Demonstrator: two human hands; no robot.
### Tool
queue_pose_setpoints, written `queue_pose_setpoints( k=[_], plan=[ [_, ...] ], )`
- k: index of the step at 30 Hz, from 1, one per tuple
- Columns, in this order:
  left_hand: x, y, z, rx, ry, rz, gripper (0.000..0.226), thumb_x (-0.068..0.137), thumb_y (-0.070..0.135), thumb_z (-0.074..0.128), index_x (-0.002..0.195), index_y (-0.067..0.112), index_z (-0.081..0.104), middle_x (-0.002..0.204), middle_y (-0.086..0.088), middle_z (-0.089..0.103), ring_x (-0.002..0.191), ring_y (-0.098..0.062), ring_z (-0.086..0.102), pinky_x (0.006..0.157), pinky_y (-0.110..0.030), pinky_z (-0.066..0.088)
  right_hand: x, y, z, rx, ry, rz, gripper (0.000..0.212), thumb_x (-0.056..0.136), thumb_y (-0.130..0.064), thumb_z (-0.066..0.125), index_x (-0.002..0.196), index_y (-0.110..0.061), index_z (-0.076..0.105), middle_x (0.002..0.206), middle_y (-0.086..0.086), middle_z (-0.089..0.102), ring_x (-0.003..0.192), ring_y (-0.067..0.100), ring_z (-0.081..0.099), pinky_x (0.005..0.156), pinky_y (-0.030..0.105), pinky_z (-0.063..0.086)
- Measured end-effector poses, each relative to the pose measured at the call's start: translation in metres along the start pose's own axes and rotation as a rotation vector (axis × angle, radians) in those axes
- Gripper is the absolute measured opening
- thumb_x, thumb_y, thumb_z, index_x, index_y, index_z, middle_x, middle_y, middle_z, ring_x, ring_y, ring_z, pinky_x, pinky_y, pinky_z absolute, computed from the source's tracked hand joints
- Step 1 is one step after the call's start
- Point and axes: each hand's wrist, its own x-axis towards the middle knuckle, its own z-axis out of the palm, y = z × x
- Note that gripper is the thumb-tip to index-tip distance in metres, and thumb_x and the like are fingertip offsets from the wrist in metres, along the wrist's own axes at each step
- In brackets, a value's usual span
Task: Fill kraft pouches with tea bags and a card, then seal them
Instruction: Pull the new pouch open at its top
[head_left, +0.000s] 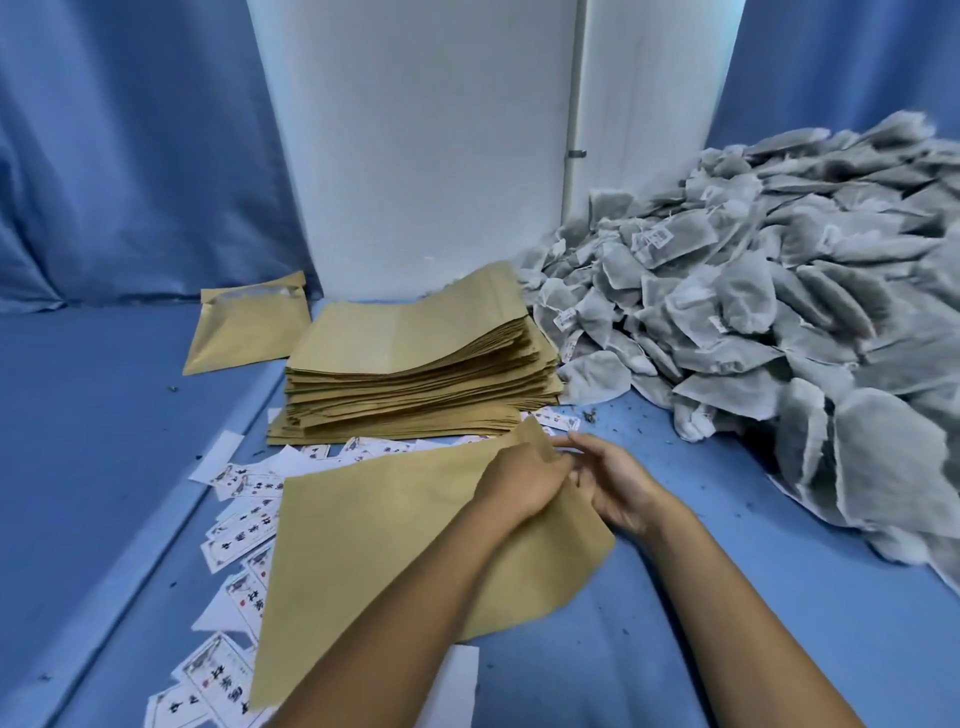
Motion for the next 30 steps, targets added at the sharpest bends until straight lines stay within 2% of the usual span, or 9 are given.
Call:
queue_pose_setpoints(
  k=[4,6,8,13,15,20,24,27,30],
  plan=[
    [0.008,-0.019,0.0,-0.136,0.05,-0.004,0.047,0.087,0.057,0.042,0.084,0.016,0.063,0.087,-0.005,0.068,0.086,-0.023,0.062,0.071,-0.033,0.045,0.002,0.0,-0.002,-0.086,-0.118,0.001,0.023,0.089,-0.017,0.052,0.105,-0.002,0.06,0.095,0.016,0.065,0.069,0.019,0.064,0.064,0.028,0.058],
    [0.006,-0.025,0.005,-0.139,0.117,0.002,0.051,0.082,0.063,0.039,0.071,0.016,0.054,0.068,-0.001,0.059,0.072,-0.02,0.057,0.062,-0.033,0.039,0.003,0.0,-0.002,-0.123,-0.138,0.001,0.034,0.084,-0.019,0.058,0.112,-0.001,0.055,0.099,0.017,0.06,0.072,0.02,0.06,0.064,0.028,0.058],
    [0.006,-0.029,0.008,-0.148,0.163,0.015,0.049,0.085,0.062,0.041,0.067,0.017,0.046,0.061,0.001,0.051,0.067,-0.02,0.052,0.058,-0.033,0.034,0.003,0.0,-0.001,-0.159,-0.151,-0.002,0.037,0.083,-0.02,0.061,0.115,-0.002,0.053,0.098,0.016,0.059,0.073,0.02,0.059,0.064,0.028,0.057],
    [0.007,-0.032,0.009,-0.119,0.233,0.042,0.05,0.092,0.056,0.04,0.062,0.016,0.038,0.059,0.001,0.048,0.067,-0.024,0.048,0.057,-0.033,0.031,0.0,-0.002,-0.001,-0.161,-0.12,0.01,0.052,0.071,-0.011,0.072,0.119,-0.006,0.054,0.092,0.011,0.062,0.077,0.02,0.056,0.06,0.025,0.056],
    [0.006,-0.032,0.01,-0.117,0.24,0.054,0.051,0.092,0.057,0.038,0.066,0.014,0.042,0.062,0.0,0.053,0.07,-0.025,0.051,0.058,-0.033,0.033,-0.002,-0.002,0.0,-0.162,-0.117,0.021,0.058,0.07,-0.007,0.071,0.124,-0.005,0.051,0.094,0.012,0.063,0.079,0.02,0.057,0.061,0.025,0.057],
    [0.006,-0.033,0.012,-0.143,0.231,0.036,0.04,0.093,0.05,0.041,0.071,0.018,0.049,0.069,0.003,0.058,0.076,-0.022,0.056,0.063,-0.032,0.038,-0.006,-0.005,-0.001,-0.15,-0.115,0.034,0.048,0.078,0.006,0.062,0.123,-0.003,0.051,0.09,0.013,0.07,0.075,0.019,0.069,0.062,0.029,0.059],
    [0.005,-0.031,0.013,-0.172,0.253,0.015,0.046,0.09,0.059,0.04,0.075,0.018,0.053,0.068,0.005,0.058,0.074,-0.018,0.056,0.063,-0.032,0.036,-0.007,-0.005,0.002,-0.159,-0.149,0.025,0.058,0.069,0.007,0.065,0.125,-0.002,0.051,0.094,0.017,0.066,0.079,0.021,0.068,0.069,0.031,0.059],
    [0.005,-0.032,0.011,-0.218,0.237,0.001,0.042,0.089,0.054,0.047,0.066,0.019,0.044,0.061,0.005,0.051,0.068,-0.018,0.051,0.059,-0.032,0.033,-0.007,-0.004,0.002,-0.168,-0.167,0.025,0.059,0.068,0.009,0.066,0.125,-0.004,0.053,0.095,0.017,0.067,0.082,0.022,0.069,0.072,0.032,0.059],
    [0.006,-0.032,0.01,-0.216,0.219,0.005,0.039,0.09,0.051,0.045,0.07,0.018,0.048,0.064,0.004,0.054,0.072,-0.02,0.054,0.06,-0.032,0.034,-0.006,-0.003,0.0,-0.18,-0.139,0.016,0.054,0.07,0.001,0.069,0.122,-0.006,0.056,0.096,0.014,0.069,0.081,0.02,0.068,0.072,0.031,0.059]
  ],
)
